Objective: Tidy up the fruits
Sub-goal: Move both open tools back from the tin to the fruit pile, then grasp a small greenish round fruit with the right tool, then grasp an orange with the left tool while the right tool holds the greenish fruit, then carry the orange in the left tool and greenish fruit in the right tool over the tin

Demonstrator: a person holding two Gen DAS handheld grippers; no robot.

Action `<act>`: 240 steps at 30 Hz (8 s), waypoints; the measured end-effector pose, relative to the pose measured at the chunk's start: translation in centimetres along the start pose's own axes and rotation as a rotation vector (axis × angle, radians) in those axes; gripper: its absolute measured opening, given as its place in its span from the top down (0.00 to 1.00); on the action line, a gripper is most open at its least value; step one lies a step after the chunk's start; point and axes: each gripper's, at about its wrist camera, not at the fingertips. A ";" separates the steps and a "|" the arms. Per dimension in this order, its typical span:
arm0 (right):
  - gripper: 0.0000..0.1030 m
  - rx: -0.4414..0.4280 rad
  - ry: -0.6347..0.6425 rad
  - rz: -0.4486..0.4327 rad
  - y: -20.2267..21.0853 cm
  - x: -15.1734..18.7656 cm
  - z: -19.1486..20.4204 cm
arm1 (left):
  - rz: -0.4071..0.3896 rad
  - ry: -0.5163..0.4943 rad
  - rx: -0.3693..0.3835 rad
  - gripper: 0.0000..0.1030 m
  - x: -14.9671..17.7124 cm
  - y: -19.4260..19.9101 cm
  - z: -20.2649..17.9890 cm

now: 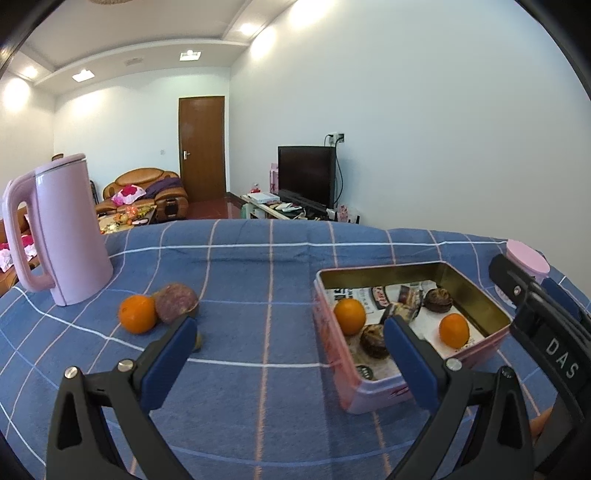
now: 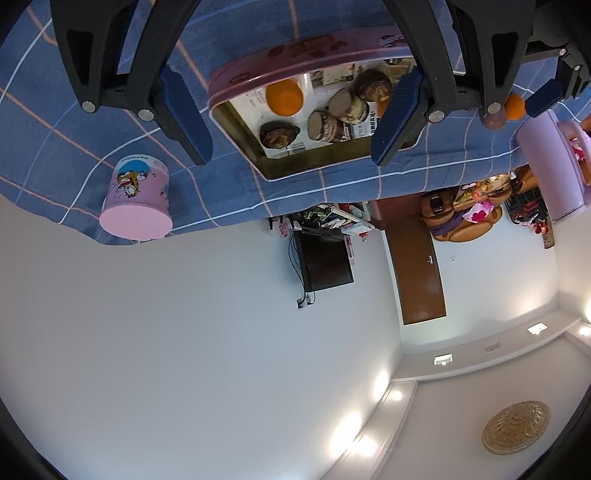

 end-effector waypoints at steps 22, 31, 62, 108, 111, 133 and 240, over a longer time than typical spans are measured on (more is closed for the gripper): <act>0.14 -0.113 0.001 0.036 -0.5 1.5 8.1 | 0.014 -0.037 -0.093 0.00 -0.6 -1.7 7.2; 0.14 -0.159 0.008 0.060 -1.7 2.1 11.7 | 0.043 -0.032 -0.144 0.00 -0.9 -3.3 11.0; 0.50 -0.465 0.341 0.597 -10.3 8.2 25.7 | 0.270 0.095 -0.348 0.00 0.2 -8.2 23.3; 0.74 -0.423 0.101 0.441 -7.5 5.1 19.9 | 0.429 0.047 0.036 0.45 -0.3 -14.3 19.1; 0.74 -0.419 0.097 0.435 -7.4 5.1 19.8 | 0.411 0.074 0.021 0.53 -0.4 -13.7 19.6; 0.74 -0.389 0.182 0.189 -3.5 3.6 20.1 | 0.090 0.067 -0.274 0.53 -1.0 -4.3 18.3; 0.74 -0.030 0.186 0.119 -5.2 -0.9 -2.7 | 0.121 -0.056 0.110 0.53 -1.1 -6.8 -9.3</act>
Point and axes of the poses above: each gripper's, at about its wrist camera, not at the fingertips, and y roughly against the way its jaws point, z to its left, x to its underside, and after that the axes turned 7 degrees about -z, right-handed
